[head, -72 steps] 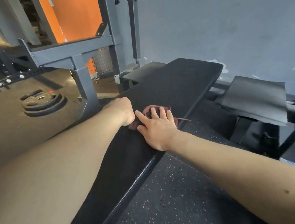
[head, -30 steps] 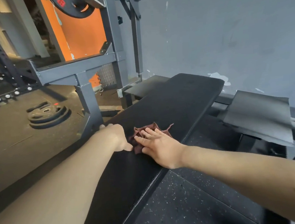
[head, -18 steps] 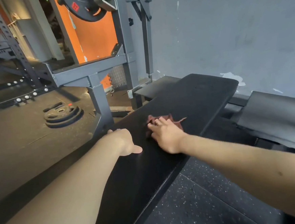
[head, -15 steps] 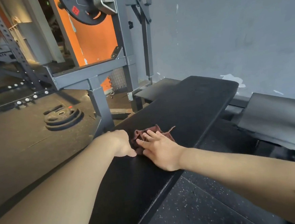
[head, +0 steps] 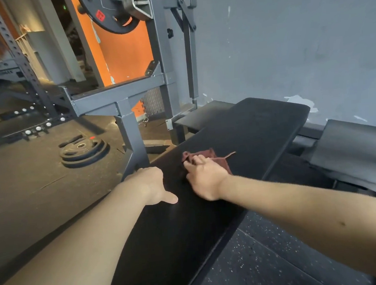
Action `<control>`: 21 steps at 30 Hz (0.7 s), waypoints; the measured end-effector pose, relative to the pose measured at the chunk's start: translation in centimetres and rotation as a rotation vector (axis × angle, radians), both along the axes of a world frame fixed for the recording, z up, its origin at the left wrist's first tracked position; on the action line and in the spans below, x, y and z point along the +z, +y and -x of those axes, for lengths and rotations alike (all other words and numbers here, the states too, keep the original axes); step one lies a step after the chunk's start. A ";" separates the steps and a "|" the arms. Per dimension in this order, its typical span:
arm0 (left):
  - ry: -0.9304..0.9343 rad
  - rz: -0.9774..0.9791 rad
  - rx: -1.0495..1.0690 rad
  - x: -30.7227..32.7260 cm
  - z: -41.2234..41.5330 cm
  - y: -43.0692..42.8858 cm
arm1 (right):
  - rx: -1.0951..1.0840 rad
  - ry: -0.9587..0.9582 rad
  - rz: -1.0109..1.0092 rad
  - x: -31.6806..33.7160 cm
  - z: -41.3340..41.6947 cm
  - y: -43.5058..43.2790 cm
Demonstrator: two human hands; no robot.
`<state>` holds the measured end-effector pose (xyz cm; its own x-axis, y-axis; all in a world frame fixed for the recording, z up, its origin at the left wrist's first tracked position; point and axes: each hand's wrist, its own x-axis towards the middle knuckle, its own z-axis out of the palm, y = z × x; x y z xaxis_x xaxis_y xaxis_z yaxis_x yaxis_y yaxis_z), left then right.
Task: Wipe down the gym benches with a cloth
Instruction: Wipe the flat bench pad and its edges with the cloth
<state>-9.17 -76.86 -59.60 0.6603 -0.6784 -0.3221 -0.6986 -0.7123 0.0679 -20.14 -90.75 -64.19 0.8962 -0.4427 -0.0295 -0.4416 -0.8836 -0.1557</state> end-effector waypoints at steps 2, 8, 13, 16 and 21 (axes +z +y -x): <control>-0.024 0.002 0.023 0.2 -0.8 0.1 | 0.103 -0.018 -0.075 -0.2 0.8 2.1; 0.004 -0.101 0.177 0.4 -3.1 0.7 | 0.167 0.023 -0.031 -0.3 -0.2 -1.3; 0.042 -0.064 0.156 -0.2 -3.5 1.2 | -0.126 0.042 0.000 0.2 -4.1 -7.4; 0.040 -0.078 0.146 0.0 -3.6 1.0 | -0.051 0.020 -0.022 0.2 -5.7 -3.3; 0.044 -0.092 0.097 -0.2 -4.2 0.9 | 0.321 0.095 -0.006 -0.6 -4.7 3.8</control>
<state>-4.93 -75.98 -59.78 0.7050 -0.5785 -0.4101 -0.6243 -0.7807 0.0281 -15.41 -86.99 -64.77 0.9830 -0.1374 -0.1218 -0.1534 -0.9792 -0.1332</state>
